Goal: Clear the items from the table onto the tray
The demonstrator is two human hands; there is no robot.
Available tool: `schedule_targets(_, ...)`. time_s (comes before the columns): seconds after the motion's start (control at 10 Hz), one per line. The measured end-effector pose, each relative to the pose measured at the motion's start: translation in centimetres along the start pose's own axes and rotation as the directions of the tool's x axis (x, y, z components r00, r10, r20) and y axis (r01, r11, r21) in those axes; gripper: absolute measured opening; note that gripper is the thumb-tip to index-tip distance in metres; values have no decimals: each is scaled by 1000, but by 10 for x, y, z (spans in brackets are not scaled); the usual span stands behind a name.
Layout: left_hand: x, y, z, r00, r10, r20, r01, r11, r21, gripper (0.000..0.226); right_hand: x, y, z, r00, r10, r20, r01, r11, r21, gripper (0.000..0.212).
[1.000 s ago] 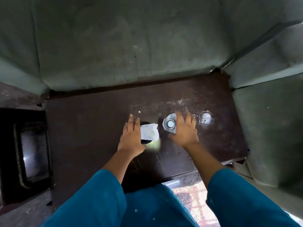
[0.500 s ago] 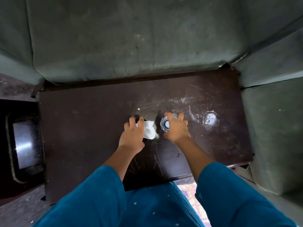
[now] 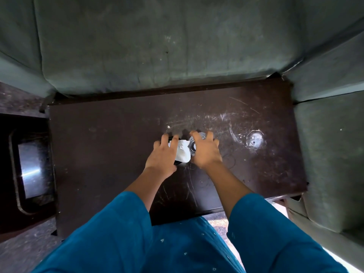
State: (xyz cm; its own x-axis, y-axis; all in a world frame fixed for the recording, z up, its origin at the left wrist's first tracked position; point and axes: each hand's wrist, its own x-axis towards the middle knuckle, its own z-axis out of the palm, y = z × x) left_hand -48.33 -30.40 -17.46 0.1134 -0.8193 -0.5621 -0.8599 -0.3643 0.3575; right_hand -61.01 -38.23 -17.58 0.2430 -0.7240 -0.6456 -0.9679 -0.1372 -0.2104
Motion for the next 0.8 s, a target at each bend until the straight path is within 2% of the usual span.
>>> schedule_targets(0.3, 5, 10, 3, 1000, 20, -4, -20, 1000, -5, 104, -1, 12, -2, 1000, -2, -22, 2, 1000, -5, 80)
schedule_targets(0.4, 3, 10, 1, 999, 34, 3, -34, 999, -5, 114, -3, 14, -5, 1000, -27, 15, 27, 1000, -1, 94)
schedule_targets(0.5, -4, 10, -8, 999, 29, -14, -28, 999, 46, 126, -6, 17, -17, 997, -45, 63, 43, 998, 35, 118)
schedule_targets(0.6, -14, 10, -21, 998, 59, -37, -55, 995, 86, 127, -12, 21, -30, 996, -72, 49, 74, 996, -56, 127)
schedule_targets(0.8, -41, 20, -86, 981, 129, -143, -97, 973, 211, 131, -38, 3, -86, 971, -235, -47, 211, 929, -305, 135)
